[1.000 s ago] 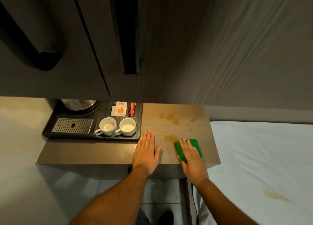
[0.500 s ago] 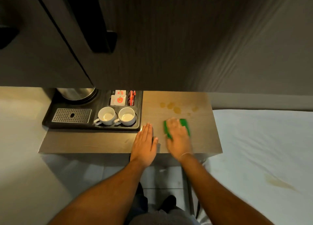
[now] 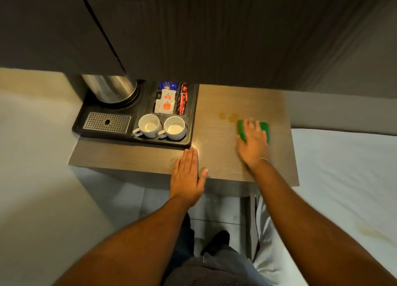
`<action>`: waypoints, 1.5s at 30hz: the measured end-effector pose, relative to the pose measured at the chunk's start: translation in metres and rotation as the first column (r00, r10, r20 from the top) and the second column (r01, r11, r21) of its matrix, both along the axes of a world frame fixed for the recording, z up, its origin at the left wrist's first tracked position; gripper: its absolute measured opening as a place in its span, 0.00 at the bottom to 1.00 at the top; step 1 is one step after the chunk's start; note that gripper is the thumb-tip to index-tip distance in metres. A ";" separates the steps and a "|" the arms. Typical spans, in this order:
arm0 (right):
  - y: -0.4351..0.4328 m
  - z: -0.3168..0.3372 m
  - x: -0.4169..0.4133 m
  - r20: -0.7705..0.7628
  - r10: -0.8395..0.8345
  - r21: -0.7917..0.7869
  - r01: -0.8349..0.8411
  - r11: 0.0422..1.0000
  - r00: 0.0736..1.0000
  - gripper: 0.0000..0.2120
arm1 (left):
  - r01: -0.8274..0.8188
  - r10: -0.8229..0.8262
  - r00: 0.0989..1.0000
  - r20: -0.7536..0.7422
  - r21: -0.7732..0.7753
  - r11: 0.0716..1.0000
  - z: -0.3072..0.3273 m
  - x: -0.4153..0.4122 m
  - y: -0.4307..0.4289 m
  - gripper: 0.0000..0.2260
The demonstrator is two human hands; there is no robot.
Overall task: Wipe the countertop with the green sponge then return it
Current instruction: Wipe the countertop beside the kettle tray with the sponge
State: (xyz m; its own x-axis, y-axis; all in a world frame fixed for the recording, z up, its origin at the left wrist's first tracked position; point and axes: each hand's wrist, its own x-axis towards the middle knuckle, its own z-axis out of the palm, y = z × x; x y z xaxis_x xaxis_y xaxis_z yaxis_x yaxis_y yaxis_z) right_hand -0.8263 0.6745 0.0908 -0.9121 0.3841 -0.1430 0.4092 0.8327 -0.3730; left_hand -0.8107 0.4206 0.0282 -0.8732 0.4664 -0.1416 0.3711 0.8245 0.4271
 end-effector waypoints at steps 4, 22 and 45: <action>-0.097 -0.018 0.028 -0.006 0.387 -0.005 -0.387 0.922 0.922 0.40 | 0.003 -0.002 1.000 0.014 -0.069 0.998 -0.002 0.004 -0.010 0.37; -0.066 -0.005 -0.037 -0.032 0.394 0.033 -0.393 0.919 0.919 0.35 | 0.097 -0.098 0.995 0.007 -0.198 0.975 0.003 -0.004 -0.004 0.50; -0.079 -0.025 0.019 -0.062 0.466 0.014 -0.466 0.885 0.883 0.37 | 0.105 -0.102 0.994 0.025 -0.206 0.973 0.008 -0.007 -0.005 0.56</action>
